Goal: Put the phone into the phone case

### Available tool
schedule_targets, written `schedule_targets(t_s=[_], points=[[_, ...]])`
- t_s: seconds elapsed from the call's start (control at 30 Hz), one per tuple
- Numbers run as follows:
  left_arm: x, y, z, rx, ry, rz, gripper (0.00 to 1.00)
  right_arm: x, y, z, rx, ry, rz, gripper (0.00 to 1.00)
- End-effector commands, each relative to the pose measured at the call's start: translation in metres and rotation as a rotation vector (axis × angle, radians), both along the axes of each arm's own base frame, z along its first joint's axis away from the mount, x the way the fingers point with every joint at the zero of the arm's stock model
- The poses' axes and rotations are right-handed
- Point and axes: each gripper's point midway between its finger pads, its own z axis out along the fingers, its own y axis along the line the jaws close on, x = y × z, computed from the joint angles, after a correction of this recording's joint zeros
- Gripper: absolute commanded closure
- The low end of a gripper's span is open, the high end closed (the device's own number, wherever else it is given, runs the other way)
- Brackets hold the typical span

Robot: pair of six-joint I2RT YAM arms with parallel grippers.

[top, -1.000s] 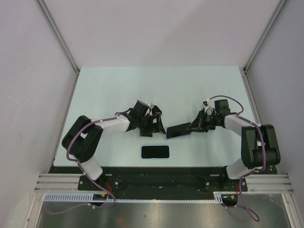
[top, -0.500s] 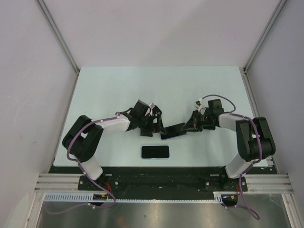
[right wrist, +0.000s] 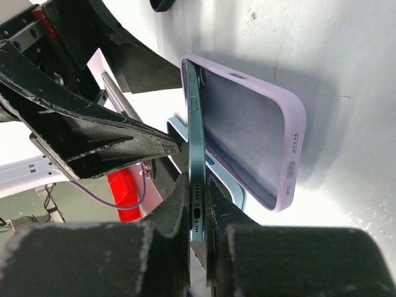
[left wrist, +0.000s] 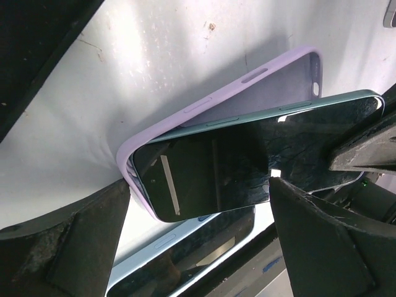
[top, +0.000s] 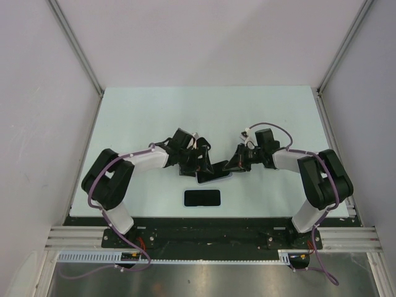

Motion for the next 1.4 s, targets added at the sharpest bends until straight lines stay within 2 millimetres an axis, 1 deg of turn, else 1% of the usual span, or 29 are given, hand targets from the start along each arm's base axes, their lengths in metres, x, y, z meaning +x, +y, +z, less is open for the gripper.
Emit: schedule_targets(t_s=[0.0,0.2,0.37,0.47,0.63,0.8,0.9,1.03,1.13,1.23,1.27,1.3,1.37], points=[[0.018,-0.014,0.005,-0.015,-0.073,-0.044,0.00,0.000,0.015,-0.003,-0.014,-0.017,0.001,0.98],[0.025,-0.031,0.017,-0.071,-0.082,-0.095,0.00,-0.006,0.009,-0.009,-0.041,-0.002,-0.018,0.98],[0.024,-0.047,0.027,-0.109,-0.090,-0.144,0.00,-0.009,0.007,-0.014,-0.052,0.009,-0.028,0.98],[0.020,-0.051,0.032,-0.119,-0.095,-0.161,0.00,-0.010,0.005,-0.017,-0.061,0.014,-0.034,0.98],[0.018,-0.053,0.043,-0.133,-0.126,-0.175,0.00,-0.017,0.001,-0.027,-0.074,0.032,-0.044,0.98],[0.010,-0.055,0.049,-0.152,-0.125,-0.196,0.00,-0.026,-0.002,-0.033,-0.075,0.046,-0.056,0.98],[0.002,-0.061,0.050,-0.161,-0.116,-0.216,0.00,-0.032,-0.005,-0.036,-0.074,0.056,-0.063,0.98],[-0.010,-0.070,0.057,-0.171,-0.133,-0.240,0.00,-0.035,-0.005,-0.037,-0.072,0.051,-0.059,0.98],[-0.010,-0.070,0.069,-0.173,-0.173,-0.223,0.00,-0.034,-0.005,-0.041,-0.070,0.056,-0.059,0.98],[-0.007,-0.062,0.087,-0.177,-0.233,-0.188,0.00,-0.034,-0.003,-0.041,-0.063,0.055,-0.054,0.98],[-0.009,-0.059,0.089,-0.176,-0.237,-0.177,0.00,-0.034,-0.003,-0.041,-0.063,0.052,-0.052,0.98],[-0.009,-0.055,0.106,-0.192,-0.276,-0.152,0.00,-0.034,-0.004,-0.042,-0.068,0.054,-0.053,0.98],[-0.012,-0.047,0.110,-0.190,-0.292,-0.128,0.02,-0.035,-0.005,-0.043,-0.076,0.051,-0.051,0.98]])
